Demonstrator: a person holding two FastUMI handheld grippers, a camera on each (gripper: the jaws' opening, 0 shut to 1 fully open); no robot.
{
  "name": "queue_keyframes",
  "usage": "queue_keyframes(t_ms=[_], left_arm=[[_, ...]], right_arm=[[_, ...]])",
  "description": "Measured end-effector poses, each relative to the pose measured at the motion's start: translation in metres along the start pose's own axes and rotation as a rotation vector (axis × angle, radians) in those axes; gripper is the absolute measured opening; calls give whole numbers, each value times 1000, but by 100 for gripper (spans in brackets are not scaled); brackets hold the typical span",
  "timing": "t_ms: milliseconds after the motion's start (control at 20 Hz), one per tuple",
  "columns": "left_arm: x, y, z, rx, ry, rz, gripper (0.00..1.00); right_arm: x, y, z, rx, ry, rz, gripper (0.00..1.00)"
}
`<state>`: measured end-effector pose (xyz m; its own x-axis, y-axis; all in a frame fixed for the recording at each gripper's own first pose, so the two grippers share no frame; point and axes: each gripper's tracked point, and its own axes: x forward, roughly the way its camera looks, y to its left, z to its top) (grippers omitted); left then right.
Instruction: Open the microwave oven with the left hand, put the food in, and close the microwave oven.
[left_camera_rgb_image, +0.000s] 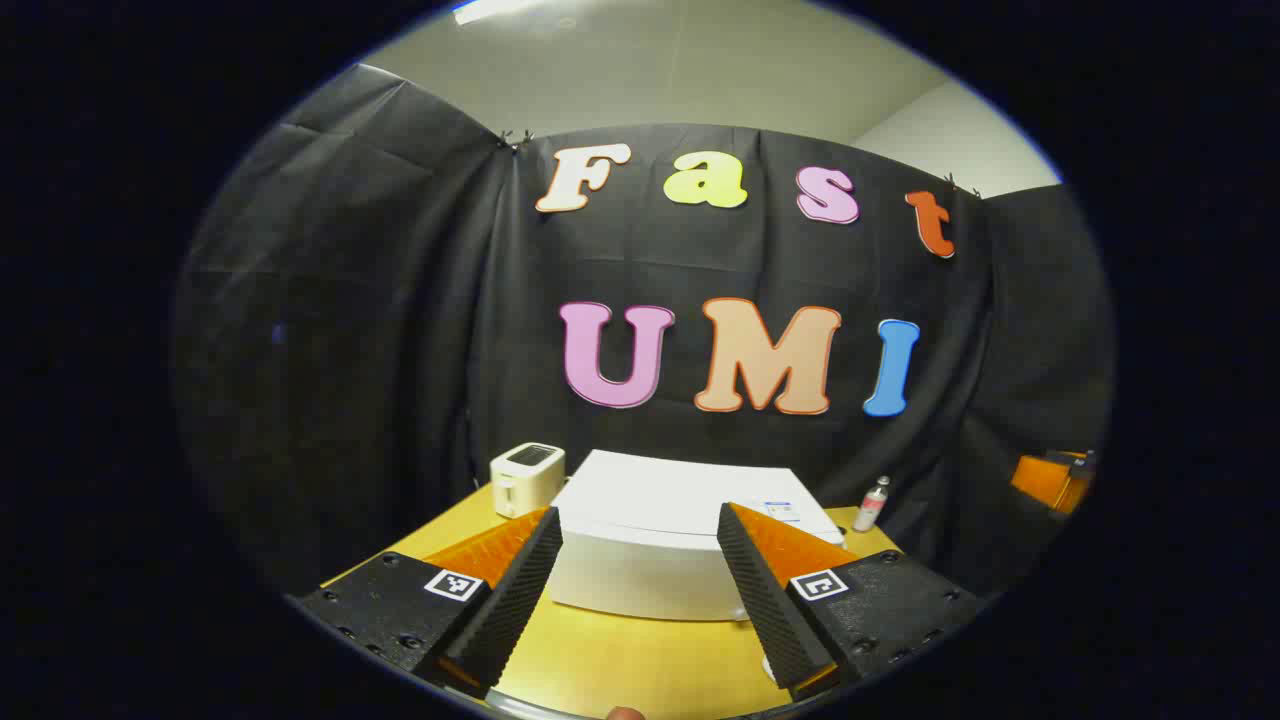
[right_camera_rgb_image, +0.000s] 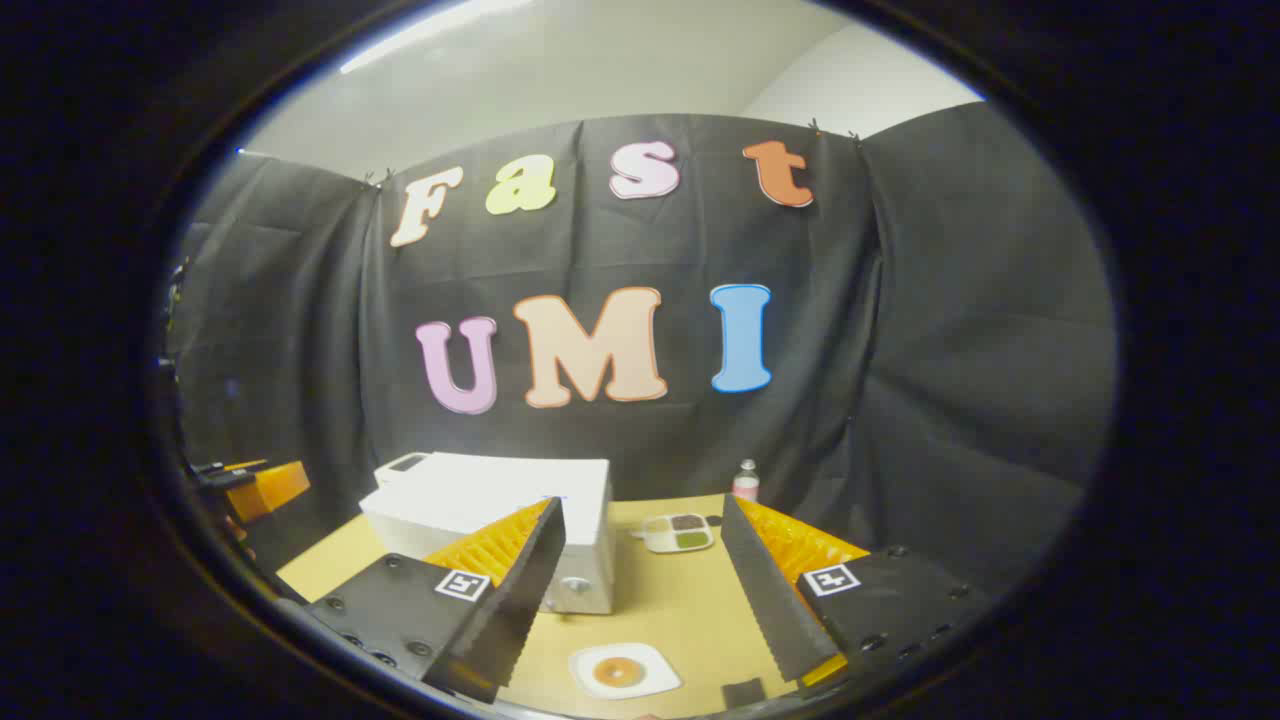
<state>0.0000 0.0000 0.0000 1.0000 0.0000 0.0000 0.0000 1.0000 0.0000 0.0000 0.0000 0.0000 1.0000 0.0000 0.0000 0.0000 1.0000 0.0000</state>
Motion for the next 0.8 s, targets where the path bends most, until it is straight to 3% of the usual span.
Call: queue_keyframes(t_ms=[300, 800], left_arm=[[-11, 30, -11, 5, 35, 20, 95], [2, -10, 3, 19, 7, -41, 96]], right_arm=[[0, 19, 4, 62, -22, -20, 92], [4, -12, -5, 18, 21, -47, 92]])
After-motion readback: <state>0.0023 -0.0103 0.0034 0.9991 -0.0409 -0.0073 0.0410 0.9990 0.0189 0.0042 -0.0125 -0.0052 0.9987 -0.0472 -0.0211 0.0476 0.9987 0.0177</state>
